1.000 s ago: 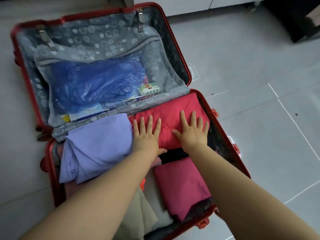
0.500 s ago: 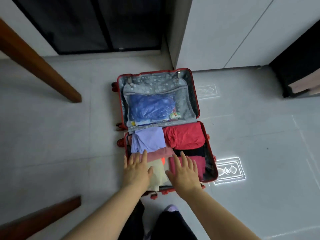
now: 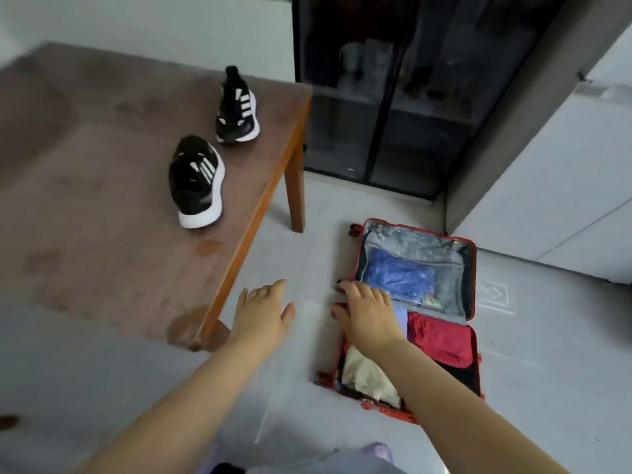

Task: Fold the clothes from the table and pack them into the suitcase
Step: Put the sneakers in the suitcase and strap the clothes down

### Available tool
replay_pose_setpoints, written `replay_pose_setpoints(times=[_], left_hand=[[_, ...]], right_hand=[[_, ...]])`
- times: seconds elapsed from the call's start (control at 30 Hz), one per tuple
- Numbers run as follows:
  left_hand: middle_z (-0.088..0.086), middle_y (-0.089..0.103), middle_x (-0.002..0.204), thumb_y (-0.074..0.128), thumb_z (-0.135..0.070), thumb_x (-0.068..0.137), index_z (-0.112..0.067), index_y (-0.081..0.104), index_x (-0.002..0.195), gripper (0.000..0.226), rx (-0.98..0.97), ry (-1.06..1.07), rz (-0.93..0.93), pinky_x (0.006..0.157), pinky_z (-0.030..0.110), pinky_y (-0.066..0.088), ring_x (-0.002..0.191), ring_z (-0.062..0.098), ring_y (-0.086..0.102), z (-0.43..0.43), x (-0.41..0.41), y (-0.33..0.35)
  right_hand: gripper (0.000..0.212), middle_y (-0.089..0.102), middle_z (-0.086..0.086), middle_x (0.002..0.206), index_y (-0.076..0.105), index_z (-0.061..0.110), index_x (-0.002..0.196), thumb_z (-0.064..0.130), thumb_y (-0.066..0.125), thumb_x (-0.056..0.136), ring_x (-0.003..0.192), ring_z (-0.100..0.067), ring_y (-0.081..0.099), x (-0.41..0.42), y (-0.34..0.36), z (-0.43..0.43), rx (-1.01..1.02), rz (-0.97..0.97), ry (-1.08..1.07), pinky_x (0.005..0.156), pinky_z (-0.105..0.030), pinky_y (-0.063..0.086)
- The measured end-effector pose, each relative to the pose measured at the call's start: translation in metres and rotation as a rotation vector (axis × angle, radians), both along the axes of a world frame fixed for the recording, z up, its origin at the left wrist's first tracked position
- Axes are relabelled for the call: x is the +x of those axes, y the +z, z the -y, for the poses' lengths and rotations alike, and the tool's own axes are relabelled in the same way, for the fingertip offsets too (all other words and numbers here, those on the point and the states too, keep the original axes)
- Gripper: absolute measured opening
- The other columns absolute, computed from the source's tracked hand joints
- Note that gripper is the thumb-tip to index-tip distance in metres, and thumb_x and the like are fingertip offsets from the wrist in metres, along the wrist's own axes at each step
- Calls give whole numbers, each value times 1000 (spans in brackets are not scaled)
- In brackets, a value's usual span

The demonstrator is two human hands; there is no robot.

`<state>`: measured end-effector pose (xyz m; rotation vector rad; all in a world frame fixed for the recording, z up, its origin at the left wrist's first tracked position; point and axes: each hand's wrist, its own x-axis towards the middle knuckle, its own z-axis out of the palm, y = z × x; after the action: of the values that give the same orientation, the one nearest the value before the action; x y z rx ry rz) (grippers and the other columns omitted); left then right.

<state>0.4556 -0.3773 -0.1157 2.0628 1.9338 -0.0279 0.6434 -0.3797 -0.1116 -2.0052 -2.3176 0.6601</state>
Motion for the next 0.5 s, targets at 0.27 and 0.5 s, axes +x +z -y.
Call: replay_pose_setpoints(times=[0.27, 0.5], left_hand=[[9, 51, 135, 36, -40, 97, -18, 34, 142, 50, 131, -20, 55, 106, 32, 23, 124, 29, 44, -8, -179, 46], [9, 49, 137, 43, -34, 97, -15, 29, 143, 52, 134, -57, 121, 101, 33, 26, 122, 32, 44, -49, -234, 65]], right_hand=[[49, 43, -7, 142, 35, 19, 142, 40, 42, 98, 128, -30, 40, -165, 29, -9, 58, -122, -103, 107, -37, 28], [47, 40, -6, 143, 34, 20, 141, 36, 44, 98, 127, -27, 39, -233, 47, -23, 15, -241, -158, 105, -39, 34]])
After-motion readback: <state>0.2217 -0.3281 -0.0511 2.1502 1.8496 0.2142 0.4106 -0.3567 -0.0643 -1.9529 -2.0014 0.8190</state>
